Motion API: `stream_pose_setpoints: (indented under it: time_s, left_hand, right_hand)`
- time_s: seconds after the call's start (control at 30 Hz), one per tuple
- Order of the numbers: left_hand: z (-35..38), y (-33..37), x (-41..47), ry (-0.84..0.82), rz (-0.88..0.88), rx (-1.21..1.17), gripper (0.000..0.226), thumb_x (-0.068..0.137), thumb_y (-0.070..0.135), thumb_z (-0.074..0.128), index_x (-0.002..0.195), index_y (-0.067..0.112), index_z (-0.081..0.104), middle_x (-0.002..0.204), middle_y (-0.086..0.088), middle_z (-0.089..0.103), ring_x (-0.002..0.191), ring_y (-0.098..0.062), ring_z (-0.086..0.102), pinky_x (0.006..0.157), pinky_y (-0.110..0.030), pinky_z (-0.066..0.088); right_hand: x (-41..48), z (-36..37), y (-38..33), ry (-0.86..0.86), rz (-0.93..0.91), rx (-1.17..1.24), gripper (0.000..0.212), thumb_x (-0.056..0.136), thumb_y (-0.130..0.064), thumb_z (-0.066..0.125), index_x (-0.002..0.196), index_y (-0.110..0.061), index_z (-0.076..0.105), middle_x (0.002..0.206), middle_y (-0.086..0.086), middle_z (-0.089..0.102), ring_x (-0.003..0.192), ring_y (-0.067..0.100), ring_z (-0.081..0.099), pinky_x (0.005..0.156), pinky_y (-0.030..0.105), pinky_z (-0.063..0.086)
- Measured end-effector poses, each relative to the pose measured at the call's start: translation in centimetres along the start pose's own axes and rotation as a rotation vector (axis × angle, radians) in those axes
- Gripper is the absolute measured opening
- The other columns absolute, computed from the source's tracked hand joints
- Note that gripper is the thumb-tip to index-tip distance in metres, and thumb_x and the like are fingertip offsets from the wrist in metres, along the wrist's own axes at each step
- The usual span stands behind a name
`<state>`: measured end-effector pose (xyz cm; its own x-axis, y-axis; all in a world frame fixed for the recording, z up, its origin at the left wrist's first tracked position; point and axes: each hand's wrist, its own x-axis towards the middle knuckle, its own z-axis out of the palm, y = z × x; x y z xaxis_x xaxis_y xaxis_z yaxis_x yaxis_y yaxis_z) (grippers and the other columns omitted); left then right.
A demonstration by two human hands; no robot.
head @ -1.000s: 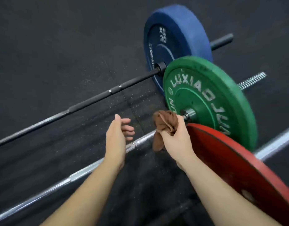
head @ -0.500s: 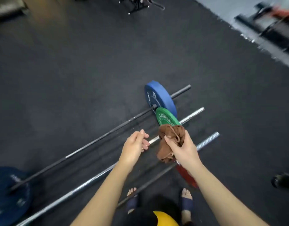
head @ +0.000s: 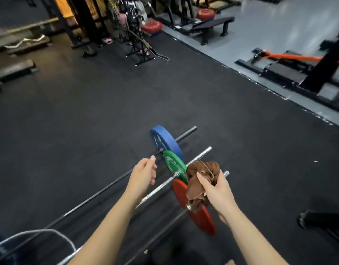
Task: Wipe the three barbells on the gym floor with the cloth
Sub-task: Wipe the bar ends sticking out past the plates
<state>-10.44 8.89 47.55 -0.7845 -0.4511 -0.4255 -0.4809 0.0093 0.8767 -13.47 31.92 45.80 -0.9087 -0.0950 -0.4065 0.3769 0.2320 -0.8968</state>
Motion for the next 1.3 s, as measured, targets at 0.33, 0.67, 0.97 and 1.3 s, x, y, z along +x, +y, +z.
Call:
stream_pose_setpoints:
  time_s: [0.33,0.67,0.97,1.3]
  left_hand:
    - [18.7,4.3,-3.9,-0.03,-0.022,-0.123,0.033,0.107,0.029,0.052,0.089,0.003,0.063,0.059,-0.003,0.056,0.059,-0.021,0.052,0.062,-0.033,0.045]
    - [21.8,7.4,-4.6,0.033,-0.082,-0.038,0.029,0.108,0.027,0.051,0.096,0.003,0.061,0.067,-0.01,0.053,0.054,-0.018,0.048,0.055,-0.027,0.04]
    - [28.3,7.5,1.8,0.007,-0.102,0.02,0.031,0.107,0.033,0.051,0.095,0.008,0.064,0.069,-0.005,0.065,0.062,-0.018,0.056,0.061,-0.03,0.043]
    - [33.2,11.3,13.4,0.179,-0.263,-0.175,0.035,0.108,0.038,0.048,0.101,0.008,0.064,0.075,-0.006,0.066,0.061,-0.016,0.057,0.06,-0.026,0.044]
  right_hand:
    - [2.1,-20.3,0.6,-0.071,-0.006,-0.055,0.029,0.089,-0.044,0.074,0.116,-0.037,0.064,0.107,-0.018,0.073,0.099,0.0,0.069,0.092,0.028,0.056]
    - [5.8,-27.0,-2.2,-0.094,-0.036,-0.138,0.023,0.088,-0.047,0.074,0.107,-0.042,0.061,0.107,-0.021,0.069,0.107,0.009,0.064,0.101,0.04,0.052]
    - [14.0,-30.6,-3.3,-0.129,-0.032,-0.226,0.027,0.087,-0.049,0.074,0.109,-0.04,0.062,0.109,-0.019,0.068,0.108,0.011,0.063,0.101,0.041,0.052]
    - [30.5,-28.3,-9.9,-0.406,-0.039,-0.408,0.018,0.087,-0.046,0.074,0.098,-0.038,0.064,0.095,-0.02,0.072,0.094,-0.001,0.066,0.091,0.033,0.055]
